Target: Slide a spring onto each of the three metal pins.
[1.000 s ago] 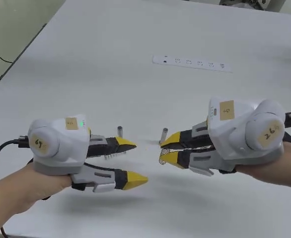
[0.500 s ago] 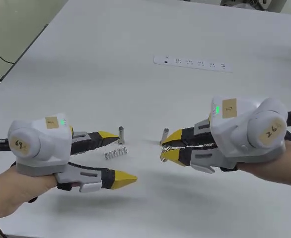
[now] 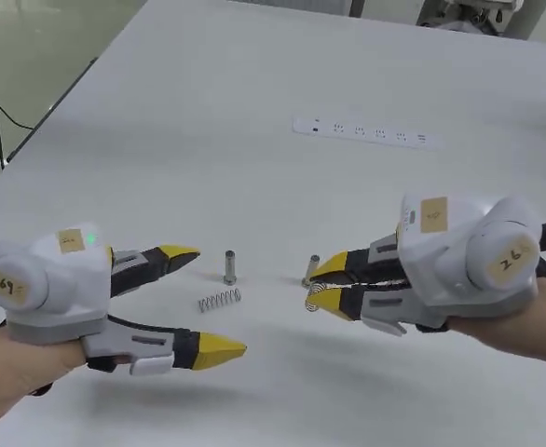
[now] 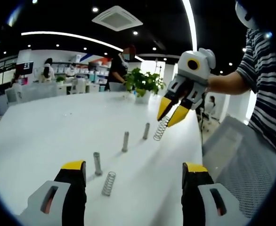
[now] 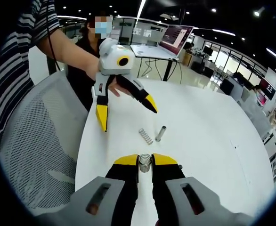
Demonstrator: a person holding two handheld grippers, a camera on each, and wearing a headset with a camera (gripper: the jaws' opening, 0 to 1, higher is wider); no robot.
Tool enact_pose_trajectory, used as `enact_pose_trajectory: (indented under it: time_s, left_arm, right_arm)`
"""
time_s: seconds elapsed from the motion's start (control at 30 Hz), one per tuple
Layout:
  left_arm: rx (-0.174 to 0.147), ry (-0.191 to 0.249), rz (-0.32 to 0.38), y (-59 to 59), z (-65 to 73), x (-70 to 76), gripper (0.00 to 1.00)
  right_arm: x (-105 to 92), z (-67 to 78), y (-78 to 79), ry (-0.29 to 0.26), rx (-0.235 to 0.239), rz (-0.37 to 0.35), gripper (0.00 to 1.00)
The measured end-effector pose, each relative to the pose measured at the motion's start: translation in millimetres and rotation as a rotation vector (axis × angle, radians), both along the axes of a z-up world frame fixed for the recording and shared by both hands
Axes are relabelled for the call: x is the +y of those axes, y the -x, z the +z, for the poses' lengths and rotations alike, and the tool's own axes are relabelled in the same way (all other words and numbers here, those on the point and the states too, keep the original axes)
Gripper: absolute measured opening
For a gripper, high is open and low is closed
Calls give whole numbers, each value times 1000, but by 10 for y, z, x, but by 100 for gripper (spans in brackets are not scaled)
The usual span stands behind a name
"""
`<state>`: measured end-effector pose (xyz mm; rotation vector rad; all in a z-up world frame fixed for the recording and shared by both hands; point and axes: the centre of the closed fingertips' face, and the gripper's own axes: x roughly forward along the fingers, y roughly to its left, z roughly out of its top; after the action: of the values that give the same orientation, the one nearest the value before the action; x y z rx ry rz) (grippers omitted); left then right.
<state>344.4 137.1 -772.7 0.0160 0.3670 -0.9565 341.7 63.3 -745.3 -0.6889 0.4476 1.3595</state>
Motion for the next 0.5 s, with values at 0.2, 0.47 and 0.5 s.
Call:
enact_pose_trajectory:
  time_s: [0.2, 0.47, 0.5]
  left_arm:
    - [1, 7, 21, 4, -17, 63, 95]
    - [-3, 14, 41, -14, -6, 127, 98]
    - [-5, 11, 42, -11, -9, 136, 98]
  right_arm:
    - [-30, -20, -31, 6, 4, -17, 7]
    - [-33, -35, -70, 0, 35, -42, 7]
    - [-35, -35, -72, -2, 45, -48, 7]
